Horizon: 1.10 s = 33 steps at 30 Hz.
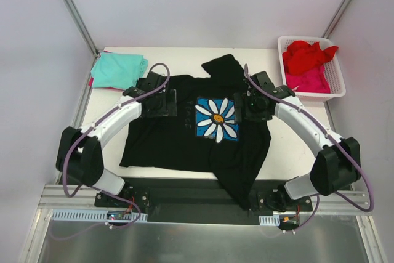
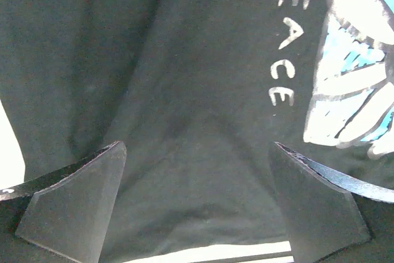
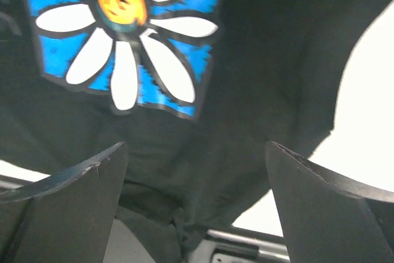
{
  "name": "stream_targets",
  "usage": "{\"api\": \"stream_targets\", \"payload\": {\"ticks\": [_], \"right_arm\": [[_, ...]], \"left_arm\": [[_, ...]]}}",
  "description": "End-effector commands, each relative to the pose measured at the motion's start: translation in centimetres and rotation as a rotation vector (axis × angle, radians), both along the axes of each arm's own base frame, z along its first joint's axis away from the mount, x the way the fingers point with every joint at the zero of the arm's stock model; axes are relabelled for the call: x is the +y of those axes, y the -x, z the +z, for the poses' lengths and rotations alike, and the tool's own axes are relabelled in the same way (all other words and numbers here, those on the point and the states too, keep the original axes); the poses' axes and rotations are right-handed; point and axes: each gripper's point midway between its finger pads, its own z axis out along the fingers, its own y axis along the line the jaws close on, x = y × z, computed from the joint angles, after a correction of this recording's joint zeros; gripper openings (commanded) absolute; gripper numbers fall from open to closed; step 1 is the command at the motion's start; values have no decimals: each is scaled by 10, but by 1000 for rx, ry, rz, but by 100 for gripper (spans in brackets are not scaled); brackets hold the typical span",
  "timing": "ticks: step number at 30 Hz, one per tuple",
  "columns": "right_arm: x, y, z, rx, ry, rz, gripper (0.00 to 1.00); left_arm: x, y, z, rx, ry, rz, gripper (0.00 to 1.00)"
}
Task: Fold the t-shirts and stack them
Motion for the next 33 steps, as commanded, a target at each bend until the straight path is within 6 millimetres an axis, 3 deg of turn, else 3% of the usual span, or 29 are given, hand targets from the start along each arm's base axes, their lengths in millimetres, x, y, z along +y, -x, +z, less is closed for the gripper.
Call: {"api": "stream_targets", "payload": {"ticks": [1, 6, 7, 16, 25, 33], "right_arm": [[-53, 21, 5, 8, 269, -128, 96], [-45, 52, 4, 14, 268, -120, 96], [-45, 58, -3, 25, 274, -117, 96], [-13, 94, -35, 76, 274, -87, 96], [0, 107, -63, 94, 243, -82, 96], [5, 114, -86, 117, 254, -85, 96]], "left_arm": [[27, 14, 13, -68, -81, 78, 99], [22, 39, 16, -64, -30, 80, 99], [19, 43, 15, -55, -14, 86, 99], [5, 91, -36, 71, -44, 71, 99], [19, 113, -67, 100, -66, 97, 99], [22, 115, -74, 44, -24, 134, 99]]}}
